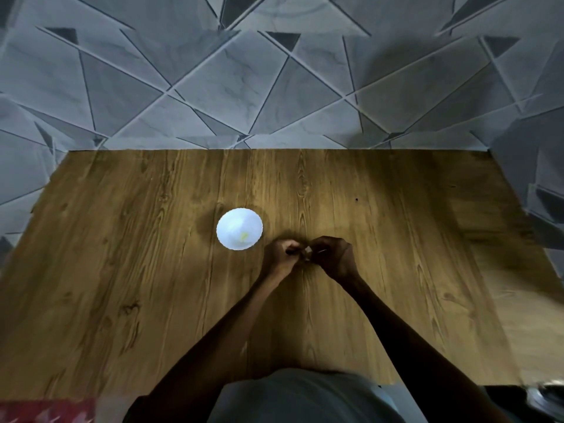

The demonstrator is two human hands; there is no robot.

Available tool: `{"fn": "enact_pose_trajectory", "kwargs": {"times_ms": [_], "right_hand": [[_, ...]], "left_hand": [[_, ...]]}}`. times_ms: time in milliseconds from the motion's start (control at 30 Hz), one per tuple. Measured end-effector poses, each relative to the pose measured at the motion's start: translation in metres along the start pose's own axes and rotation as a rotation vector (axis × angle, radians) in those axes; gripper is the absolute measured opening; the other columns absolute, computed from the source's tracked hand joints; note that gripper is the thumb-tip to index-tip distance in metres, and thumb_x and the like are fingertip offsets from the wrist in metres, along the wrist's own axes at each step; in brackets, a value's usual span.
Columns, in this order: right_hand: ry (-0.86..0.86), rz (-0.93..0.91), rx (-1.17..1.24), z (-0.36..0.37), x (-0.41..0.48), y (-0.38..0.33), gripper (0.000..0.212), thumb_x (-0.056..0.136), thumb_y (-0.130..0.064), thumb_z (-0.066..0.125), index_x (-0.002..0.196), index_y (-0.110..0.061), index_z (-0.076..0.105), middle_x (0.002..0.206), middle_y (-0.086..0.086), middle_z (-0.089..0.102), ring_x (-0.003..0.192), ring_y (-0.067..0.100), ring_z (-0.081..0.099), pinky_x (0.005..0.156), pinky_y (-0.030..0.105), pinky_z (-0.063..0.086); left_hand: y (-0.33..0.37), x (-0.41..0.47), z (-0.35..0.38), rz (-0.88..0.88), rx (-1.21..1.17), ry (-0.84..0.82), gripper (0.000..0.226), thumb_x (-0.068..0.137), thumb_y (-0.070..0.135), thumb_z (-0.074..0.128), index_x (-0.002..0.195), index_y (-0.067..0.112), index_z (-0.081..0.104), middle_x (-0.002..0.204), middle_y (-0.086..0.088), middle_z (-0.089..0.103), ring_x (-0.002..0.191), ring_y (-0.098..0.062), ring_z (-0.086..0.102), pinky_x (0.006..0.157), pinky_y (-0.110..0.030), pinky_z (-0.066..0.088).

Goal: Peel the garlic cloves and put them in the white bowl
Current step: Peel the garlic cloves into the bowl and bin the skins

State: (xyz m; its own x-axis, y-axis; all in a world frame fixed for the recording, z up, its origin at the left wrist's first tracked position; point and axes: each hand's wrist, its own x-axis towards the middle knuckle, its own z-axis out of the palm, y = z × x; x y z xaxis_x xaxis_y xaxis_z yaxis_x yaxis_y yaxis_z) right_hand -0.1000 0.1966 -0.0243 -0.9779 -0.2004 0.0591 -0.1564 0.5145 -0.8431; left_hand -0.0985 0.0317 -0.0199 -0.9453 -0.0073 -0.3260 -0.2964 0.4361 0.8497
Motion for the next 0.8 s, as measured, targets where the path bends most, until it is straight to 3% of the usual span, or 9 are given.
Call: {"fn": "enact_pose_trajectory", "kwargs": {"times_ms": [167, 400, 500, 600, 700, 800], "right_hand": [[-0.027, 0.013, 0.048, -0.002, -0.007, 0.004, 0.008, 0.082, -0.010, 0.077, 0.090, -0.009, 0.076, 0.086, 0.001, 0.075, 0.078, 0.009, 0.073, 0.068, 0.022, 0.060], [0.003, 0.058, 0.241, -0.005, -0.009, -0.004, 0.012, 0.081, -0.004, 0.076, 0.082, -0.016, 0.076, 0.080, 0.003, 0.076, 0.074, 0.016, 0.074, 0.067, 0.033, 0.062], [0.048, 0.115, 0.263, -0.003, -0.003, 0.003, 0.007, 0.082, -0.003, 0.076, 0.084, -0.010, 0.076, 0.081, 0.005, 0.076, 0.076, 0.019, 0.074, 0.071, 0.039, 0.062], [0.086, 0.198, 0.179, 0.003, 0.008, 0.016, 0.011, 0.081, -0.008, 0.077, 0.081, -0.019, 0.076, 0.080, 0.003, 0.076, 0.076, 0.019, 0.074, 0.073, 0.047, 0.061], [0.050, 0.180, -0.037, 0.003, 0.017, 0.020, 0.006, 0.081, -0.012, 0.077, 0.079, -0.017, 0.076, 0.077, 0.000, 0.075, 0.070, 0.012, 0.072, 0.069, 0.040, 0.061], [-0.015, 0.100, -0.217, 0.000, 0.021, 0.020, 0.005, 0.084, -0.016, 0.075, 0.080, -0.015, 0.077, 0.080, 0.000, 0.075, 0.071, 0.008, 0.069, 0.066, 0.017, 0.054]], "left_hand": [[0.001, -0.011, 0.000, 0.106, 0.060, 0.008, 0.018, 0.084, 0.020, 0.075, 0.100, 0.012, 0.075, 0.093, 0.002, 0.075, 0.083, -0.004, 0.067, 0.071, -0.010, 0.050], [0.010, -0.018, 0.012, 0.030, 0.016, 0.154, 0.011, 0.080, 0.023, 0.078, 0.088, 0.016, 0.078, 0.078, 0.008, 0.073, 0.068, 0.004, 0.063, 0.059, -0.005, 0.043], [0.011, -0.016, 0.018, -0.057, -0.049, 0.261, 0.009, 0.085, 0.020, 0.072, 0.092, 0.016, 0.077, 0.086, 0.007, 0.073, 0.074, 0.002, 0.063, 0.069, -0.009, 0.045], [0.012, -0.013, 0.020, -0.221, -0.192, 0.306, 0.010, 0.090, 0.020, 0.067, 0.096, 0.016, 0.073, 0.094, 0.003, 0.072, 0.087, -0.011, 0.065, 0.084, -0.025, 0.051], [0.009, -0.014, 0.017, -0.284, -0.293, 0.265, 0.008, 0.093, 0.016, 0.063, 0.096, 0.012, 0.069, 0.094, -0.004, 0.072, 0.084, -0.017, 0.068, 0.079, -0.029, 0.057], [0.008, -0.021, 0.015, -0.233, -0.271, 0.186, 0.012, 0.094, 0.006, 0.059, 0.099, 0.009, 0.070, 0.088, -0.009, 0.072, 0.064, -0.012, 0.066, 0.060, -0.018, 0.053]]}}
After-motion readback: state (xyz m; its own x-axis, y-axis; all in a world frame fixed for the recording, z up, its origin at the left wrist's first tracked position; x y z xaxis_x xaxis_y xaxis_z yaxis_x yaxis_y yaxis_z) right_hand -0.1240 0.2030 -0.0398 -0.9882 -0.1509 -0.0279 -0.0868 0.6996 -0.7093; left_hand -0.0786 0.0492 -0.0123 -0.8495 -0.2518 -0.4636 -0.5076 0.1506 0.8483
